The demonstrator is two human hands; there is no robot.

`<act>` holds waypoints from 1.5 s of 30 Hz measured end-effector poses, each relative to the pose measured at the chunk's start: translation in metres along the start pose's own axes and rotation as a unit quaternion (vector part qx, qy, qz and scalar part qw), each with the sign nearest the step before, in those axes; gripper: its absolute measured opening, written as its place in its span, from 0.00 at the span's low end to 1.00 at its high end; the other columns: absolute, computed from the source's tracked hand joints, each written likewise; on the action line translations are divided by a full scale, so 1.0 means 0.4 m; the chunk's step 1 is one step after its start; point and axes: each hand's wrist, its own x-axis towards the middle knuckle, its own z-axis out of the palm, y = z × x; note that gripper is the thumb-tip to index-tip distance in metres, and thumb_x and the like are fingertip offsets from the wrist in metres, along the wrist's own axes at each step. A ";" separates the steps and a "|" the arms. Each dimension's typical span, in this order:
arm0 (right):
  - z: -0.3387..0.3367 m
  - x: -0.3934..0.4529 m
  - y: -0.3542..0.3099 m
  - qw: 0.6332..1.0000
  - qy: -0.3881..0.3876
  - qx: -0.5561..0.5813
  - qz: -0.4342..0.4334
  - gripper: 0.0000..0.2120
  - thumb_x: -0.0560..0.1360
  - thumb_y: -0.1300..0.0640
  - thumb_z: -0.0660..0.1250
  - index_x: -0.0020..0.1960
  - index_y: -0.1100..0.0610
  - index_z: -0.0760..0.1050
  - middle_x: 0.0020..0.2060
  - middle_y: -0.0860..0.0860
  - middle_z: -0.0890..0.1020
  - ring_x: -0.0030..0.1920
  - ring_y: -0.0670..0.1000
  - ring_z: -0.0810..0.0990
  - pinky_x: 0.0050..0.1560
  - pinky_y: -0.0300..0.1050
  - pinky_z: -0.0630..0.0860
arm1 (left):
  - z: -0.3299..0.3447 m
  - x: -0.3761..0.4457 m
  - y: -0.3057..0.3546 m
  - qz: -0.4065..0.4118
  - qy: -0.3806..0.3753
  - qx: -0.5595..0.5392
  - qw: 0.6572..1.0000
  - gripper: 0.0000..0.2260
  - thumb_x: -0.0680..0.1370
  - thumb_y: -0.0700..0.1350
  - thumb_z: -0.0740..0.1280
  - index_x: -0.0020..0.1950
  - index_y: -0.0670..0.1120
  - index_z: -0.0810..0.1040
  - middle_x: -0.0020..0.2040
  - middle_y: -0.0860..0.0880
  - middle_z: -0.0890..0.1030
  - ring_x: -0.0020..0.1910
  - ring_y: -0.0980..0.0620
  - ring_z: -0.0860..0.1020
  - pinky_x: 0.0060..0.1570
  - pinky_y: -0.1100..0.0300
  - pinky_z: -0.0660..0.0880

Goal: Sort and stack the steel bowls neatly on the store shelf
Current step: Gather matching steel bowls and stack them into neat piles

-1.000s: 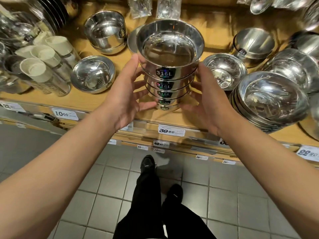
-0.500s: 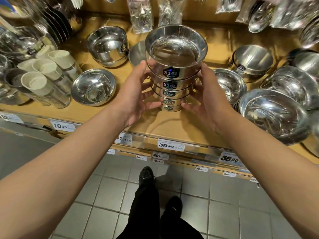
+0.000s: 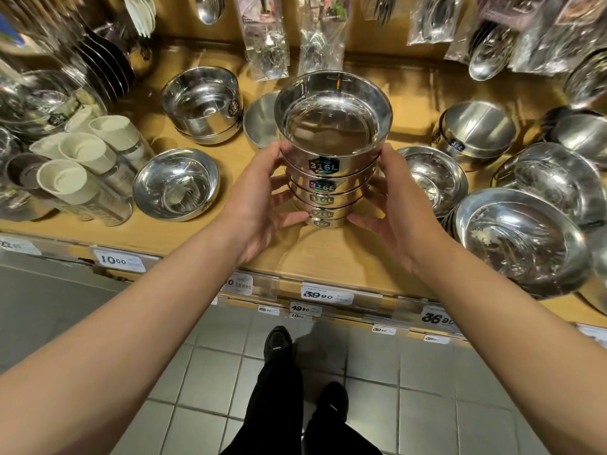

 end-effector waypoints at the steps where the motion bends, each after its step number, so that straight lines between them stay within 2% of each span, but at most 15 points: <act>1: 0.000 0.001 0.000 1.000 0.001 0.004 0.002 0.17 0.81 0.38 0.55 0.41 0.31 0.81 0.58 0.41 0.82 0.62 0.44 0.78 0.60 0.57 0.79 | 0.000 0.001 0.002 -0.001 0.000 0.000 1.000 0.11 0.84 0.56 0.57 0.55 0.54 0.77 0.56 0.49 0.79 0.56 0.48 0.78 0.58 0.44 0.80; 7: -0.006 0.009 -0.007 1.000 0.011 0.005 0.019 0.14 0.81 0.37 0.56 0.48 0.35 0.80 0.56 0.41 0.83 0.59 0.43 0.80 0.60 0.57 0.80 | -0.006 0.007 0.002 -0.009 0.004 0.002 1.000 0.13 0.84 0.57 0.58 0.58 0.54 0.78 0.62 0.47 0.78 0.61 0.46 0.77 0.57 0.42 0.81; 10: -0.013 0.014 -0.008 1.000 0.016 -0.003 0.027 0.14 0.81 0.37 0.56 0.50 0.36 0.79 0.49 0.39 0.84 0.54 0.41 0.81 0.61 0.57 0.80 | -0.011 0.009 0.003 -0.015 0.012 0.022 1.000 0.17 0.82 0.59 0.59 0.64 0.53 0.78 0.66 0.45 0.76 0.65 0.45 0.75 0.55 0.43 0.82; 13: -0.019 0.014 -0.015 0.999 0.024 -0.015 0.027 0.14 0.82 0.37 0.55 0.49 0.37 0.79 0.40 0.37 0.85 0.51 0.41 0.81 0.63 0.58 0.78 | -0.018 0.012 0.016 -0.003 0.032 0.051 0.998 0.18 0.82 0.61 0.57 0.64 0.55 0.79 0.69 0.46 0.74 0.67 0.47 0.72 0.55 0.44 0.79; 17: -0.031 0.009 -0.033 0.998 0.059 -0.030 0.009 0.13 0.82 0.37 0.55 0.54 0.40 0.76 0.43 0.40 0.83 0.46 0.41 0.82 0.62 0.56 0.79 | -0.030 0.018 0.042 0.040 0.036 0.094 0.994 0.22 0.83 0.62 0.54 0.67 0.54 0.79 0.67 0.49 0.77 0.65 0.50 0.75 0.53 0.50 0.77; 20: -0.037 -0.003 -0.042 0.997 0.067 -0.036 -0.002 0.17 0.81 0.37 0.56 0.60 0.43 0.76 0.47 0.43 0.83 0.49 0.44 0.81 0.62 0.56 0.79 | -0.029 0.010 0.051 0.067 0.038 0.096 0.992 0.20 0.83 0.61 0.54 0.60 0.54 0.82 0.56 0.52 0.82 0.57 0.53 0.78 0.52 0.52 0.78; 23: -0.031 -0.017 -0.050 0.998 0.051 -0.043 -0.009 0.14 0.82 0.39 0.55 0.52 0.40 0.79 0.45 0.41 0.86 0.51 0.45 0.81 0.58 0.53 0.79 | -0.021 -0.003 0.054 0.065 0.032 0.096 0.993 0.18 0.83 0.61 0.56 0.52 0.56 0.83 0.46 0.57 0.84 0.53 0.55 0.80 0.51 0.54 0.79; 25: -0.029 -0.026 -0.058 0.997 0.061 -0.049 -0.004 0.15 0.82 0.39 0.56 0.52 0.43 0.79 0.52 0.45 0.84 0.55 0.49 0.80 0.57 0.53 0.79 | -0.021 -0.013 0.058 0.055 0.039 0.091 0.994 0.16 0.83 0.60 0.57 0.50 0.57 0.82 0.45 0.57 0.82 0.51 0.54 0.78 0.50 0.54 0.79; 27: -0.040 -0.039 -0.058 0.995 0.085 -0.043 0.006 0.16 0.80 0.40 0.58 0.53 0.48 0.79 0.47 0.46 0.83 0.51 0.49 0.81 0.56 0.54 0.79 | -0.029 -0.026 0.060 0.043 0.058 0.091 0.993 0.13 0.83 0.59 0.59 0.50 0.55 0.81 0.44 0.56 0.80 0.49 0.54 0.78 0.49 0.53 0.79; 29: -0.056 -0.065 -0.051 0.994 0.100 -0.048 0.009 0.18 0.77 0.40 0.59 0.49 0.52 0.78 0.42 0.47 0.83 0.48 0.52 0.82 0.55 0.56 0.78 | -0.044 -0.050 0.056 0.035 0.086 0.099 0.991 0.11 0.83 0.58 0.61 0.53 0.53 0.78 0.47 0.53 0.78 0.47 0.54 0.78 0.46 0.54 0.78; 32: -0.101 -0.127 -0.032 0.992 0.113 -0.047 0.029 0.18 0.75 0.41 0.61 0.51 0.55 0.80 0.47 0.54 0.84 0.48 0.57 0.80 0.52 0.56 0.77 | -0.059 -0.101 0.037 0.031 0.104 0.109 0.988 0.11 0.83 0.55 0.62 0.57 0.49 0.78 0.50 0.50 0.78 0.48 0.52 0.79 0.42 0.57 0.76; 35: -0.154 -0.199 -0.021 0.992 0.124 -0.016 0.023 0.12 0.75 0.45 0.65 0.44 0.51 0.82 0.39 0.52 0.84 0.41 0.51 0.80 0.45 0.49 0.76 | -0.047 -0.163 0.014 0.024 0.096 0.111 0.989 0.10 0.83 0.51 0.64 0.57 0.47 0.79 0.52 0.48 0.80 0.50 0.50 0.80 0.42 0.58 0.77; 38: -0.207 -0.266 -0.019 0.989 0.144 0.019 0.006 0.10 0.77 0.49 0.66 0.46 0.54 0.81 0.35 0.49 0.83 0.36 0.48 0.79 0.39 0.42 0.78 | -0.011 -0.220 -0.005 0.016 0.076 0.124 0.989 0.08 0.82 0.48 0.65 0.55 0.45 0.80 0.50 0.46 0.81 0.49 0.49 0.79 0.44 0.56 0.78; 41: -0.251 -0.323 -0.020 0.987 0.159 0.008 -0.004 0.11 0.81 0.52 0.64 0.49 0.56 0.82 0.38 0.51 0.82 0.39 0.49 0.79 0.41 0.44 0.77 | 0.035 -0.254 -0.023 0.014 0.050 0.142 0.988 0.07 0.82 0.46 0.65 0.53 0.45 0.81 0.50 0.45 0.82 0.51 0.47 0.80 0.49 0.52 0.79; 45: -0.288 -0.379 -0.031 0.985 0.173 0.001 -0.027 0.14 0.81 0.55 0.64 0.42 0.54 0.85 0.37 0.50 0.83 0.40 0.51 0.79 0.46 0.48 0.77 | 0.100 -0.264 -0.030 0.017 0.010 0.170 0.985 0.07 0.82 0.46 0.65 0.54 0.46 0.81 0.55 0.42 0.83 0.55 0.44 0.80 0.50 0.51 0.78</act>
